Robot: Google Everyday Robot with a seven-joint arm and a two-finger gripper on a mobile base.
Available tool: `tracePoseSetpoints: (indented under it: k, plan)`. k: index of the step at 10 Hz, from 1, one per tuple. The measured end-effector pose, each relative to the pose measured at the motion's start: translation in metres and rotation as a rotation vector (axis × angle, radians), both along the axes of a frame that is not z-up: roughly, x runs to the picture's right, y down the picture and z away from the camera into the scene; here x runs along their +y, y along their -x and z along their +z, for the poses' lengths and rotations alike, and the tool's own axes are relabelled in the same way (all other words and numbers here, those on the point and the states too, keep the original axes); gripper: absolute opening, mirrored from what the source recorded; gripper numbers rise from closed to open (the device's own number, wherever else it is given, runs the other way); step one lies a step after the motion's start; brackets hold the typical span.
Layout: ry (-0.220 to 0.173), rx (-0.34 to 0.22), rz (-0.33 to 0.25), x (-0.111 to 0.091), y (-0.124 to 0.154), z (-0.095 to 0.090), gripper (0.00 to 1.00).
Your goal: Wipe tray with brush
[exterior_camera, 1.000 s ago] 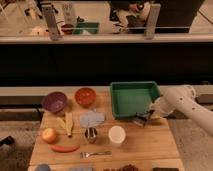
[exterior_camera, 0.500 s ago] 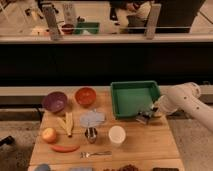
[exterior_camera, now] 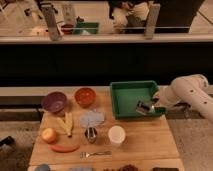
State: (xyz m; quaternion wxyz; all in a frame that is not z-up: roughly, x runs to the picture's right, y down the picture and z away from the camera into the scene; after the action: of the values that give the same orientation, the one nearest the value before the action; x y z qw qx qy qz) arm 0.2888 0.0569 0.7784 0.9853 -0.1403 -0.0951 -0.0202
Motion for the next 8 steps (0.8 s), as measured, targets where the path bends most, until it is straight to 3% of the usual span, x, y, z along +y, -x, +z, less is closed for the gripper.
tracePoseSetpoints:
  k: [2,5,6,8]
  plan:
    - [-0.040,-0.096,0.017,-0.017,0.003,0.020,0.02]
    - [-0.075,-0.171,0.019,-0.027,0.005,0.045,0.02]
    - [-0.092,-0.180,-0.002,-0.030,0.014,0.049,0.02]
    - [-0.120,-0.146,-0.085,-0.031,0.037,0.056,0.02]
